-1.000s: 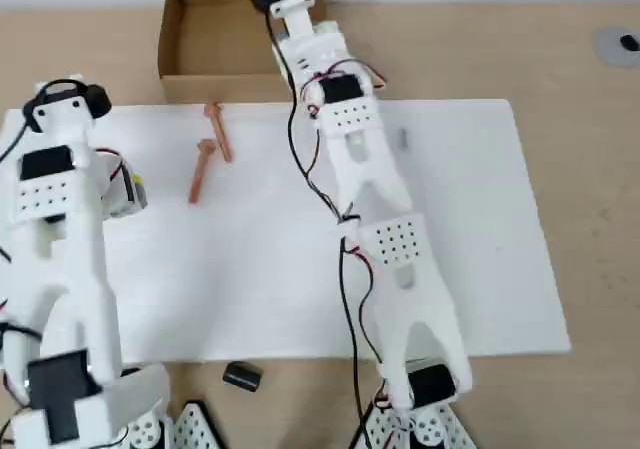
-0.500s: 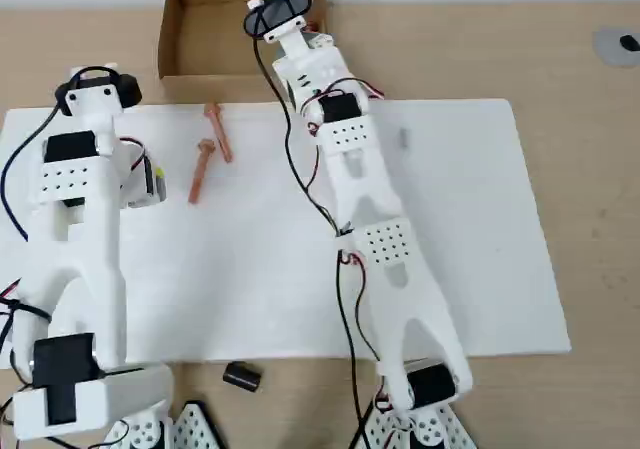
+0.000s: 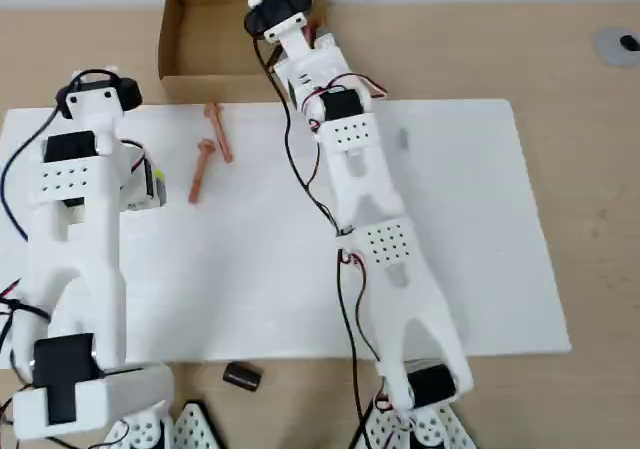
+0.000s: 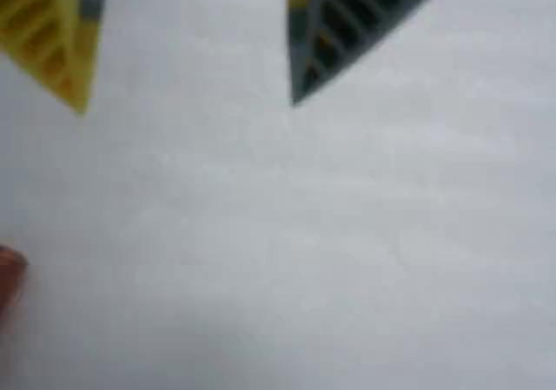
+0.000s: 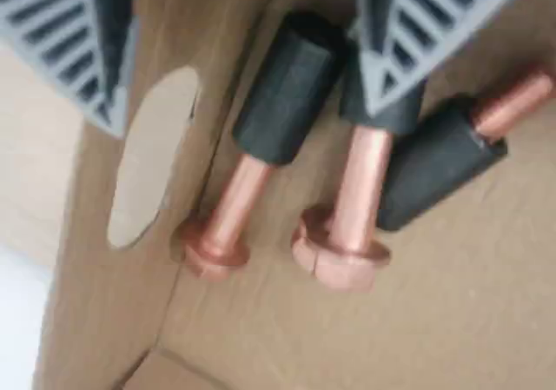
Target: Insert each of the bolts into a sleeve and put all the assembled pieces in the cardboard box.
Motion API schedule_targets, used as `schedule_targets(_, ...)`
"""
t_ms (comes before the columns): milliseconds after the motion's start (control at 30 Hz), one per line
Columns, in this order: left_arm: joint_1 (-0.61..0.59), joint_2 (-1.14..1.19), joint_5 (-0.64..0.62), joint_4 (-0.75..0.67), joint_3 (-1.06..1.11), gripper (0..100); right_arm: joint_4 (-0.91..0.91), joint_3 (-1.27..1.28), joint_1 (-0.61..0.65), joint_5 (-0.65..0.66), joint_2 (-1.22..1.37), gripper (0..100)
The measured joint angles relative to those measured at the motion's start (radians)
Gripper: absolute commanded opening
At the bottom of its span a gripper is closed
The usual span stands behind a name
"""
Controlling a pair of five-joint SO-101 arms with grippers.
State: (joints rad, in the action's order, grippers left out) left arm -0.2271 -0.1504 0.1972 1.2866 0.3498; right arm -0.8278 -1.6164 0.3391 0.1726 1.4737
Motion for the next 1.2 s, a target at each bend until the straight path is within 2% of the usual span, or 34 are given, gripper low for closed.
schedule_targets(100, 0.000, 0.000, 0.000, 0.011, 0.005, 9, -0.091, -0.008, 0.000, -0.012, -0.032, 9.5)
schedule_targets(167, 0.000, -0.031, 0.000, 0.012, 0.026, 7, -0.173, -0.006, 0.002, -0.086, -0.075, 0.2)
schedule_targets(367, 0.020, -0.373, -0.003, -0.032, 0.212, 6, -0.571, -0.008, -0.020, -0.313, -0.338, 1.0)
schedule_targets(533, 0.063, -0.795, -0.003, -0.126, 0.525, 6, -0.910, -0.008, -0.043, -0.387, -0.520, 0.9)
schedule_targets(733, 0.063, -1.320, -0.003, -0.265, 0.925, 6, -0.948, 0.014, -0.112, -0.394, -0.671, 0.9)
schedule_targets(867, 0.063, -1.606, -0.003, -0.284, 1.142, 6, -0.948, 0.173, -0.112, -0.394, -0.813, 0.9)
schedule_targets(1000, 0.063, -1.634, -0.003, -0.285, 1.214, 6, -0.948, 0.494, -0.075, -0.394, -1.031, 1.0)
schedule_targets(1200, 0.063, -1.659, -0.003, -0.287, 1.327, 6, -0.925, 1.151, -0.061, -0.394, -1.452, 1.0)
